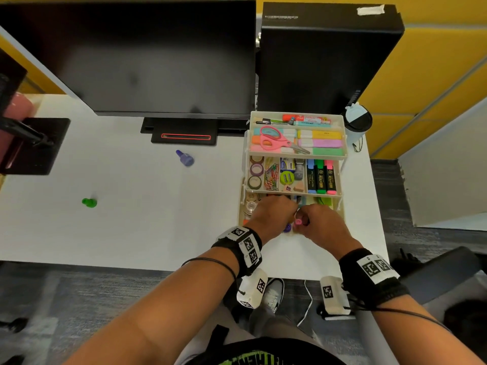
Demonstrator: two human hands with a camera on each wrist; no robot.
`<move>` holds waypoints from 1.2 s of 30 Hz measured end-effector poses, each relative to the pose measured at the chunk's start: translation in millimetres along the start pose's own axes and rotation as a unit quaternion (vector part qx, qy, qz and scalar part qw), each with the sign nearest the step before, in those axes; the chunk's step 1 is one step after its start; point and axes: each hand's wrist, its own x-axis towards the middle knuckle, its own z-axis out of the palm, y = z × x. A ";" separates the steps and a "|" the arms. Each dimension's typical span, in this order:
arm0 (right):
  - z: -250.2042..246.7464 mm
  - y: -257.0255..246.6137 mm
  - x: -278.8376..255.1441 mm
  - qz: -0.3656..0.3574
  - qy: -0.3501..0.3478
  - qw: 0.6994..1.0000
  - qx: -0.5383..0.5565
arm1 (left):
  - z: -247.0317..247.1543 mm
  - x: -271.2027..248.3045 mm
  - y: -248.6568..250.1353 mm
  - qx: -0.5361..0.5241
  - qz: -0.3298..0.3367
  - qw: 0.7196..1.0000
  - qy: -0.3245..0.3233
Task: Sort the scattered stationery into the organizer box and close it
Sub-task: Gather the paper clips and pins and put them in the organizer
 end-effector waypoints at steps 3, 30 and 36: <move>5.5 -2.8 4.7 0.028 -0.007 1.000 0.011 | -2.2 3.2 4.9 0.050 0.011 0.999 -0.016; -8.4 -32.7 -0.8 0.061 0.055 0.993 0.079 | 1.6 -22.4 -50.2 -0.098 0.016 0.992 0.084; 0.8 -91.3 11.3 -0.058 0.060 0.995 0.057 | -9.4 -80.3 -111.5 -0.161 -0.041 0.973 0.161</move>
